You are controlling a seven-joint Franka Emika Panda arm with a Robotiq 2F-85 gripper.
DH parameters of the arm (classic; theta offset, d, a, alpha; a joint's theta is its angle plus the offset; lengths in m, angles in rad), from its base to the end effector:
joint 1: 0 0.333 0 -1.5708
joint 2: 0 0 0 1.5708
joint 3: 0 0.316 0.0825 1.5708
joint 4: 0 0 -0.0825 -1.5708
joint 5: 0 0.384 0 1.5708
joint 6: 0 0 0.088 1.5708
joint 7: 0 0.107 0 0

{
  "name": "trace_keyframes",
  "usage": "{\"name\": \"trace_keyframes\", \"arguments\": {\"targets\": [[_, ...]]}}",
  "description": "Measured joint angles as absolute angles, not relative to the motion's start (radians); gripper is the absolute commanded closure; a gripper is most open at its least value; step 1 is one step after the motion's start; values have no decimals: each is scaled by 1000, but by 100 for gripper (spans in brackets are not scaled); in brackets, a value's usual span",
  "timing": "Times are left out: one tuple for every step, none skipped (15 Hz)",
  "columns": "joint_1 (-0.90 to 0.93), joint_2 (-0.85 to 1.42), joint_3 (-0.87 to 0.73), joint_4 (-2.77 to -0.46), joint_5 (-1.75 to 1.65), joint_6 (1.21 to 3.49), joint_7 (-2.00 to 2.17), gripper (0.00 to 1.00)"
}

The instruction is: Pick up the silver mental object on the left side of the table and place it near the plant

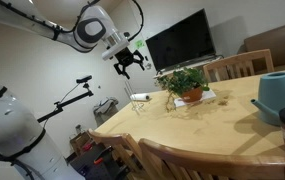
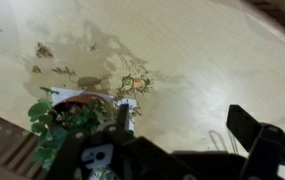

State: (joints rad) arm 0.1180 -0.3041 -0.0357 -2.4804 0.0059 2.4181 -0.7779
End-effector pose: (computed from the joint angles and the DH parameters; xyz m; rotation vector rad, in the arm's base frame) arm 0.4563 0.0374 0.4256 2.7773 1.2680 0.3564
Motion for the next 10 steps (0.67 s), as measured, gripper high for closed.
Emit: {"name": "trace_keyframes", "arguments": {"targets": [[133, -303, -29, -2487, 5, 2442, -794, 0], [147, -301, -26, -2491, 5, 2459, -814, 0], [158, -299, -26, -2494, 6, 2463, -838, 0], [164, -299, -26, -2496, 7, 2463, -855, 0], [167, -299, -26, -2496, 7, 2463, -863, 0], [167, -299, -27, -2496, 7, 2464, -864, 0], [167, -299, -27, -2496, 7, 2464, -865, 0], [167, -299, -27, -2496, 7, 2464, -866, 0], [167, -299, -27, -2496, 7, 2464, -866, 0], [167, -299, -27, -2496, 7, 2464, -867, 0]]}}
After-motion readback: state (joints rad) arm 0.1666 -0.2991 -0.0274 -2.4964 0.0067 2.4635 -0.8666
